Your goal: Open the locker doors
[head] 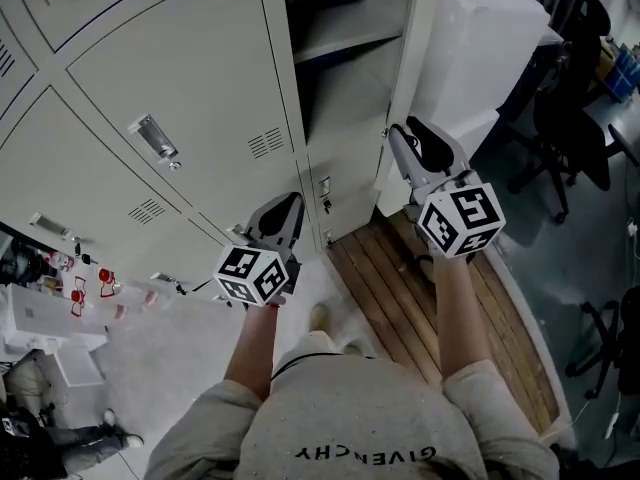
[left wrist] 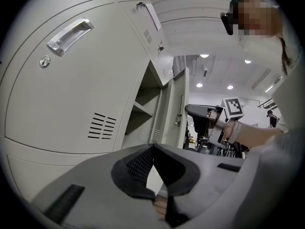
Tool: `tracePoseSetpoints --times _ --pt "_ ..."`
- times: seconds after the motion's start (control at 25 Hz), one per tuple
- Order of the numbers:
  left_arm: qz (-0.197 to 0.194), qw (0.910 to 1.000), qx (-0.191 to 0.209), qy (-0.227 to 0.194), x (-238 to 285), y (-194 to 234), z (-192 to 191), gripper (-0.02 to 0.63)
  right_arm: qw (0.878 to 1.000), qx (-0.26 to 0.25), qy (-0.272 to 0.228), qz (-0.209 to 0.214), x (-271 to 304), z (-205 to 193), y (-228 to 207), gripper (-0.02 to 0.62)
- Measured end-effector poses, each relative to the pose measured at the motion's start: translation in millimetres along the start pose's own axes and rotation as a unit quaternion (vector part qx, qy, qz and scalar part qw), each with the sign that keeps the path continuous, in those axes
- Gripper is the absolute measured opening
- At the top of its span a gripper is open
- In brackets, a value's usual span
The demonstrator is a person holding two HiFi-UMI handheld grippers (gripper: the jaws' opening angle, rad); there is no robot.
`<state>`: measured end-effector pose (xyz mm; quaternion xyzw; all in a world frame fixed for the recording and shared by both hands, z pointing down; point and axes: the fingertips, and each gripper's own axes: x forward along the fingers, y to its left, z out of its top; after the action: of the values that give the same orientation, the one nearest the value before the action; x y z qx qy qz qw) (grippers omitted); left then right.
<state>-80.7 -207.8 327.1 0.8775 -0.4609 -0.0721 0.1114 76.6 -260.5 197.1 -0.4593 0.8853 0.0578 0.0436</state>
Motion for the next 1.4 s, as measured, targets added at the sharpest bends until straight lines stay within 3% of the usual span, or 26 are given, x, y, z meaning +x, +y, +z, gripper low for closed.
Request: tracePoseSetpoints --times 0.64,1.0,1.4 --pt "-0.023 0.9997 -0.003 0.005 3.5 -27.7 -8.1 -0.002 0.993 -0.016 0.004 -0.119 -65.8 4.3 -70.7 0.078" --pt "-0.005 0.9999 0.009 0.005 -1.2 -15.9 -5.2 -0.002 0.976 -0.049 0.021 -0.209 -88.8 3.4 -118.8 0.057" --pt "0.002 0.9999 0.01 0.011 0.6 -4.1 -6.5 -0.002 0.962 -0.074 0.028 -0.262 -94.2 0.7 -153.2 0.012"
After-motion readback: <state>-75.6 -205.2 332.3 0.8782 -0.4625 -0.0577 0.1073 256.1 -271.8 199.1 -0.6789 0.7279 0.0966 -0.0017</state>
